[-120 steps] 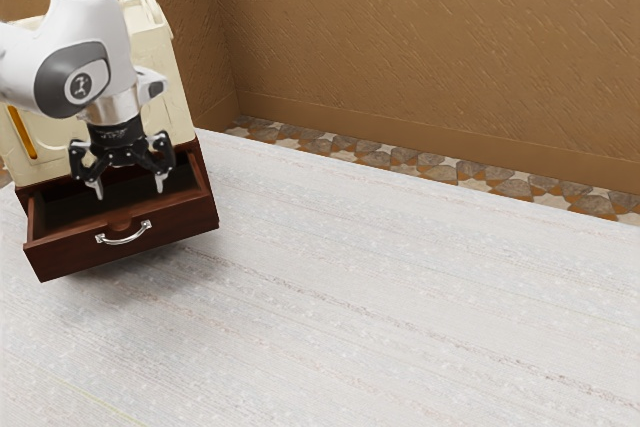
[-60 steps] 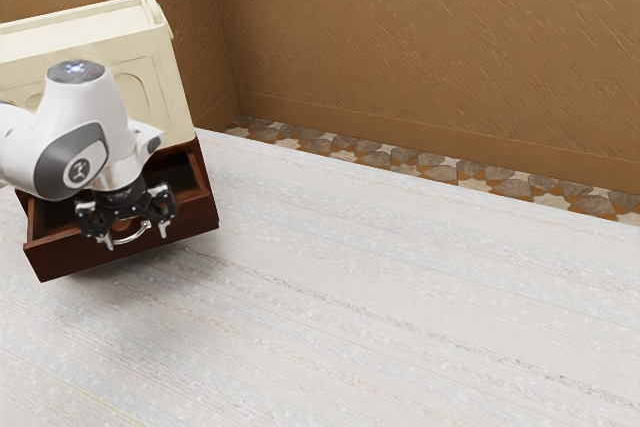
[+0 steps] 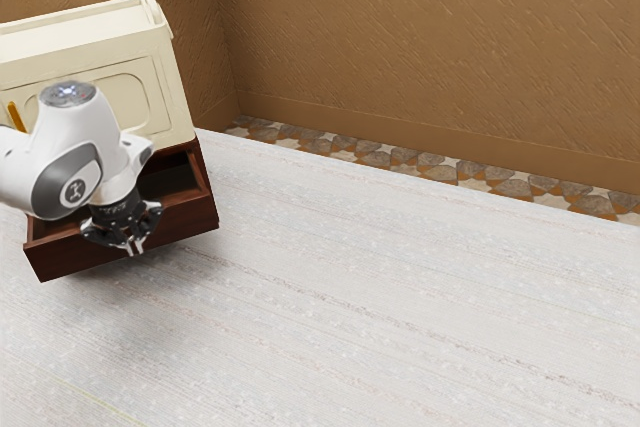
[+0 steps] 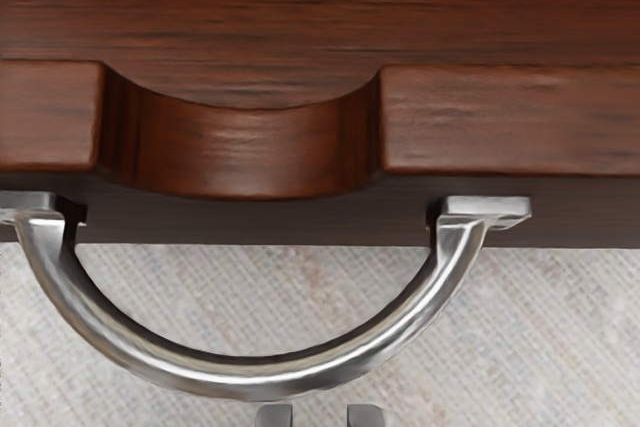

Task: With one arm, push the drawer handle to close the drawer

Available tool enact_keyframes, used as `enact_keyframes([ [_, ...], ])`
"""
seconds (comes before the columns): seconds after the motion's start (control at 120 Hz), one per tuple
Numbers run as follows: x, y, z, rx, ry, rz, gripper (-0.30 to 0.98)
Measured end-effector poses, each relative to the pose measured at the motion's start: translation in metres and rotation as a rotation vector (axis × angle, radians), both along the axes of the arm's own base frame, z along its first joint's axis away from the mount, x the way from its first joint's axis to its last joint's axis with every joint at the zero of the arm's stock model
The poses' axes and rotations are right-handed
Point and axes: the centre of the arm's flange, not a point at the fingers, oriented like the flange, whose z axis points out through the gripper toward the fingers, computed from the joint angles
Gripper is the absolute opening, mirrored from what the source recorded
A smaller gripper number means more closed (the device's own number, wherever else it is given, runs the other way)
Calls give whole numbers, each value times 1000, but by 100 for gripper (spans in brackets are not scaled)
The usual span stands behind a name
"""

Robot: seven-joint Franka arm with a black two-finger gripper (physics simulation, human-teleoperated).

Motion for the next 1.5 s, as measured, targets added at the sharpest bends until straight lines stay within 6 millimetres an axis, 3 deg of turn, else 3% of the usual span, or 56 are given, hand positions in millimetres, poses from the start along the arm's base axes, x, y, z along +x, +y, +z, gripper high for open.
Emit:
enact_keyframes([
  [0.417,2,12,-13,63,27,-25,-10],
  [0.725,12,23,-6,109,12,-41,-10],
  [1.2,30,64,-1,133,14,-1,-10],
  [1.5,46,75,0,134,16,-29,-10],
])
